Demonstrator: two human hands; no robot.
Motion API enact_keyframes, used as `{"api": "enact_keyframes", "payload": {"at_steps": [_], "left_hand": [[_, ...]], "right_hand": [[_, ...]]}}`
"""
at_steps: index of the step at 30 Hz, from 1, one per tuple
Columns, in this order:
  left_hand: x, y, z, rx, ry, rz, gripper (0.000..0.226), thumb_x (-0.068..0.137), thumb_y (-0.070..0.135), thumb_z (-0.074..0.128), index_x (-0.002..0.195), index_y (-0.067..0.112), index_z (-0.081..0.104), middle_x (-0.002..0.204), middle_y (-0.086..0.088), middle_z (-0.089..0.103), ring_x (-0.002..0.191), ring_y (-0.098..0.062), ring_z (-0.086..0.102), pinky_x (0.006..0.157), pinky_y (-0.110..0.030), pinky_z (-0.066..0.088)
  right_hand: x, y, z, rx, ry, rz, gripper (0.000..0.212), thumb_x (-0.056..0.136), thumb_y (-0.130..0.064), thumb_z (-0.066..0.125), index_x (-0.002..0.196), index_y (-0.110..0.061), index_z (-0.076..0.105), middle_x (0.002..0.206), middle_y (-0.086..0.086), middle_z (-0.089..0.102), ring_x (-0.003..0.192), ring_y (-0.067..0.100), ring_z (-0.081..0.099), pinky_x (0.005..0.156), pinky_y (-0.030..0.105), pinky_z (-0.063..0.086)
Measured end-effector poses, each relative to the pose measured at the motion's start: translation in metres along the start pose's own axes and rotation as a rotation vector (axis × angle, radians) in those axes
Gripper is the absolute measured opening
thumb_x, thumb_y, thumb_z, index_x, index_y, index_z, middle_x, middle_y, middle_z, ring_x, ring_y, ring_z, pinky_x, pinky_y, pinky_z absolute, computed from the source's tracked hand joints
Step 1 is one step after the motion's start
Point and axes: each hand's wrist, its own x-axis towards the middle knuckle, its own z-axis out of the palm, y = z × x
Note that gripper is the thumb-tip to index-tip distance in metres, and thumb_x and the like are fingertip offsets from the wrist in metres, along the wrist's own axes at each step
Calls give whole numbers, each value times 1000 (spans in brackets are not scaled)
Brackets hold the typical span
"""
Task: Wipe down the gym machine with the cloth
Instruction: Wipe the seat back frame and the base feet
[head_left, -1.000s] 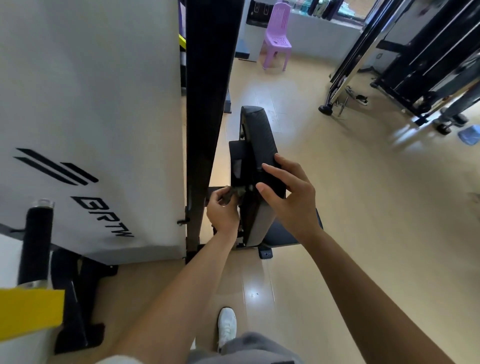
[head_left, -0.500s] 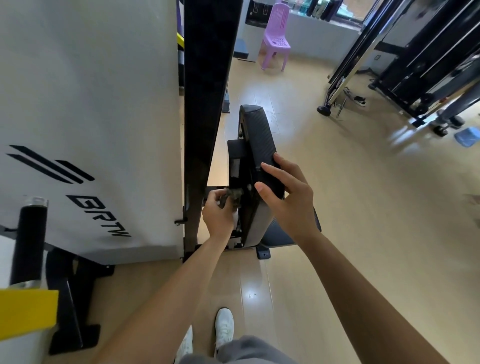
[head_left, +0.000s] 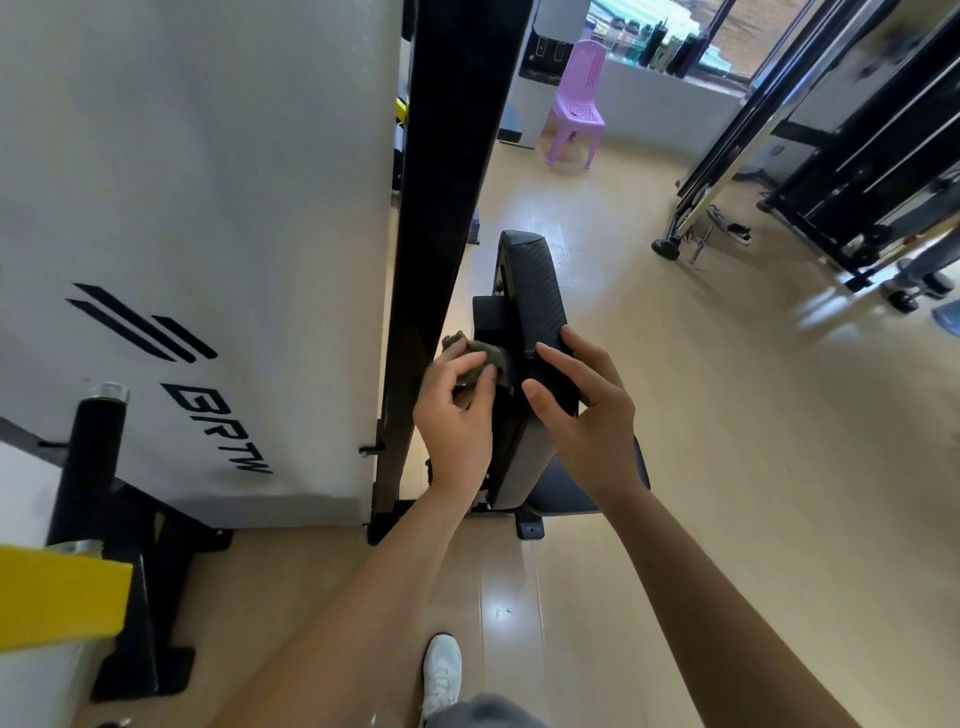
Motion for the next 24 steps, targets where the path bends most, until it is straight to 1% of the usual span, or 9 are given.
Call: {"api": "enact_keyframes", "payload": {"at_steps": [3, 5, 7, 10, 13, 16, 17, 20, 24], "left_hand": [[4, 4, -2, 55, -21, 189, 19, 95, 1, 67, 113, -2, 72, 139, -10, 59, 132, -17, 56, 100, -32, 54], [7, 1, -1, 128, -98, 286, 26, 98, 1, 61, 123, -1, 68, 148, -14, 51, 141, -15, 45, 111, -27, 44], [10, -6, -1, 163, -208, 274, 37, 100, 4, 57, 137, 2, 59, 159, -13, 39, 148, -9, 33, 115, -23, 37], [9, -15, -3, 146, -266, 175, 45, 102, 9, 56, 147, 7, 50, 164, -7, 30, 151, -11, 29, 117, -29, 39], [6, -19, -4, 122, -226, 109, 47, 101, 9, 58, 148, 8, 49, 161, -7, 38, 149, -10, 34, 119, -32, 37], [0, -17, -7, 20, -283, 57, 53, 101, 9, 57, 152, 13, 42, 158, -4, 42, 148, -16, 37, 117, -48, 40], [-1, -14, -8, -22, -310, 20, 55, 101, 8, 55, 154, 16, 40, 157, 1, 43, 146, -15, 39, 117, -47, 40], [-1, -8, -15, -215, -345, -265, 55, 101, 9, 48, 152, 27, 44, 153, 10, 47, 141, -5, 44, 117, -33, 37], [9, -8, -19, -465, -372, -544, 49, 98, 24, 41, 142, 44, 54, 153, 5, 50, 145, -14, 42, 124, -47, 27]], "right_hand": [[0, 0, 0, 14, 0, -1, 40, 86, -19, 79, 125, -18, 71, 139, -3, 56, 134, 14, 51, 104, 47, 51], [0, 0, 0, 19, 0, 1, 41, 86, -18, 79, 126, -18, 70, 140, -3, 56, 134, 15, 51, 105, 47, 51], [0, 0, 0, 19, 1, 4, 41, 86, -17, 79, 126, -17, 70, 140, -3, 56, 135, 15, 50, 105, 47, 51], [-1, 0, 1, 22, -3, 9, 41, 87, -18, 79, 127, -17, 70, 141, -3, 55, 135, 15, 50, 105, 46, 51], [-1, 0, 1, 21, -4, 16, 41, 87, -18, 78, 127, -17, 70, 141, -2, 56, 135, 15, 50, 105, 47, 51], [-1, -1, 1, 14, 1, 8, 40, 87, -17, 78, 126, -16, 70, 140, -2, 56, 134, 13, 50, 105, 46, 51], [-1, -1, 1, 8, 3, 4, 40, 87, -18, 78, 126, -17, 70, 140, -2, 56, 134, 13, 50, 105, 46, 51], [-2, -2, 1, 7, 3, 10, 39, 87, -18, 78, 126, -19, 70, 141, -2, 56, 135, 13, 50, 105, 45, 50], [-2, -2, 1, 5, 3, 5, 40, 87, -18, 78, 126, -18, 70, 141, -2, 55, 135, 13, 50, 105, 45, 51]]}}
